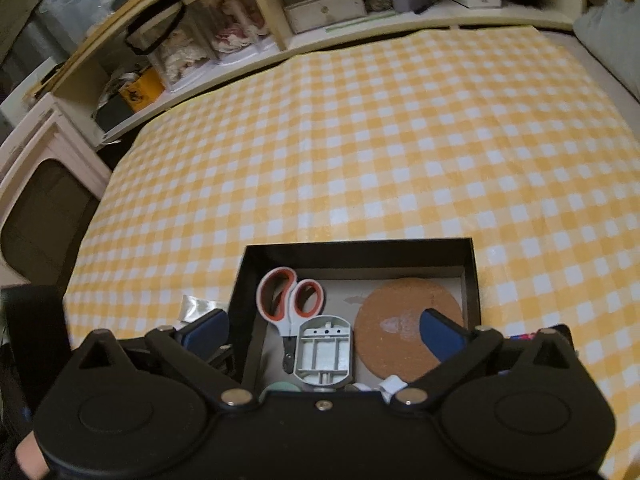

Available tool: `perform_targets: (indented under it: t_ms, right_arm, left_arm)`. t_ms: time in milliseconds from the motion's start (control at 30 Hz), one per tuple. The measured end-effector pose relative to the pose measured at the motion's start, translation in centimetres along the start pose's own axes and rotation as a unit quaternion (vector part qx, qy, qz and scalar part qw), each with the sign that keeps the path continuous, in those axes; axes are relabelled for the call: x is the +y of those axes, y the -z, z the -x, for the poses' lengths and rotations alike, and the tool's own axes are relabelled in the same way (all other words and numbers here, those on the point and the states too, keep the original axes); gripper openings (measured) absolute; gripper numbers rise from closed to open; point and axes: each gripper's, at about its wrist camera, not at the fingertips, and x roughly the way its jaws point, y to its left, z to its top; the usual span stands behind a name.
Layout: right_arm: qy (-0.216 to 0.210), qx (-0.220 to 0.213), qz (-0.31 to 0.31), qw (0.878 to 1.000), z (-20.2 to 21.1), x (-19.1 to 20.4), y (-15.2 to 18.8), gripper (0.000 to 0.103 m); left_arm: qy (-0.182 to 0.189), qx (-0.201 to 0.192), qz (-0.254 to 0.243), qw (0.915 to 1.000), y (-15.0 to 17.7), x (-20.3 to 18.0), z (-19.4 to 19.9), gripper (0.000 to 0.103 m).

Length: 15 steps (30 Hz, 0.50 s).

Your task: Organize rigid objects

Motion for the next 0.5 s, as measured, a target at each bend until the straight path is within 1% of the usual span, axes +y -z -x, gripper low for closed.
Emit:
perform_targets:
  t_ms: [200,500]
  right_arm:
    - [-0.004,-0.011,0.013,1.000,2.0,-0.1,-0.1,0.103]
    - [0.005,-0.026,0.030,0.999,5.3,-2.4,0.1,0.103]
  left_arm:
    - [0.000,0.000,0.000,1.0000,0.0,0.0,0.0,0.005]
    - [-0.001,0.000,-0.001,1.0000,0.0,-0.1,0.0,0.005]
